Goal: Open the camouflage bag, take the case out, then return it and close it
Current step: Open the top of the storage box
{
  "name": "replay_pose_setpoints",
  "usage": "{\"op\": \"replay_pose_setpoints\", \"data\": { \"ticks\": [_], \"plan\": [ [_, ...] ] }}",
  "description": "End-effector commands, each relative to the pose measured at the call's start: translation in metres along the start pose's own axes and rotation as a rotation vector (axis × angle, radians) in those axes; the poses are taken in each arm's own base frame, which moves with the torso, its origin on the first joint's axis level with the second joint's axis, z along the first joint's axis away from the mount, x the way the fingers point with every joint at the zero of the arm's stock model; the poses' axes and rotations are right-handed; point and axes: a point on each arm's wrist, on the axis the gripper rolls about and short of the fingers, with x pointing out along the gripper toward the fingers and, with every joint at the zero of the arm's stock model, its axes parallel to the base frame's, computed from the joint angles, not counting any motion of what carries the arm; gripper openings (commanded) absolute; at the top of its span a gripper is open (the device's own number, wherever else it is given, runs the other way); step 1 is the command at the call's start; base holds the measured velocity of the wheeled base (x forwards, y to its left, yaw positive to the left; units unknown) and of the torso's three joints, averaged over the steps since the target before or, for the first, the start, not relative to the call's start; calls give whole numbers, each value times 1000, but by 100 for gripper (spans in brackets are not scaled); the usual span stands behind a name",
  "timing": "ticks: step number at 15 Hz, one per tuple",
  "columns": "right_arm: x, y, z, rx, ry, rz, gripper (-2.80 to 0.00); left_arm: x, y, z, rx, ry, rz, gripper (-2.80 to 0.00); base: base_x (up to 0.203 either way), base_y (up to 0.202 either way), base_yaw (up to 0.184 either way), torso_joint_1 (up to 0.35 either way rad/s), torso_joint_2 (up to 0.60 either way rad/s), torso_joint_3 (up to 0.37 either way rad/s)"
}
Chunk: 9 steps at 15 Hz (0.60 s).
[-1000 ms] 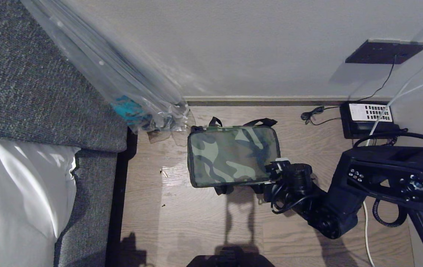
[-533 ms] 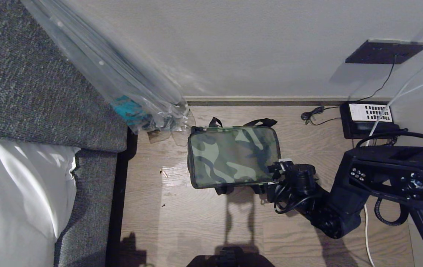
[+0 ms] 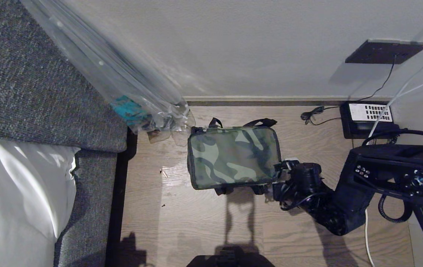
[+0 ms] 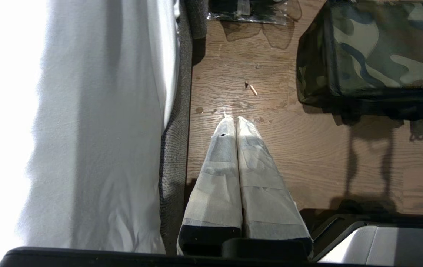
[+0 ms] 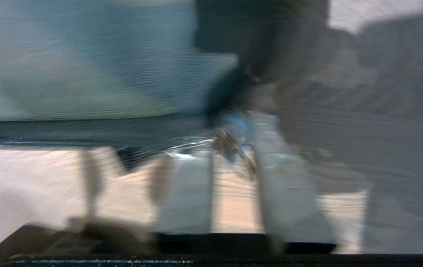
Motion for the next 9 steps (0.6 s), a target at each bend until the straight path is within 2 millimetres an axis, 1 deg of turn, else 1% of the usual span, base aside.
{"op": "replay_pose_setpoints", "data": {
  "ticks": [1,3,5,7,9],
  "plan": [
    [0,2,2,-4,-5,9,0,0,0,0,0,-1,0,-280,0,0,0,0,0,0],
    [-2,1,1,-10,17,7,0,0,0,0,0,-1,0,-280,0,0,0,0,0,0],
    [-11,0,3,-19,42,6,0,0,0,0,1,-1,1,-280,0,0,0,0,0,0],
    [-21,-1,9,-19,25,19,0,0,0,0,0,-1,0,-280,0,0,0,0,0,0],
    [-30,-10,17,-42,-15,85,0,0,0,0,0,-1,0,-280,0,0,0,0,0,0]
  ]
}}
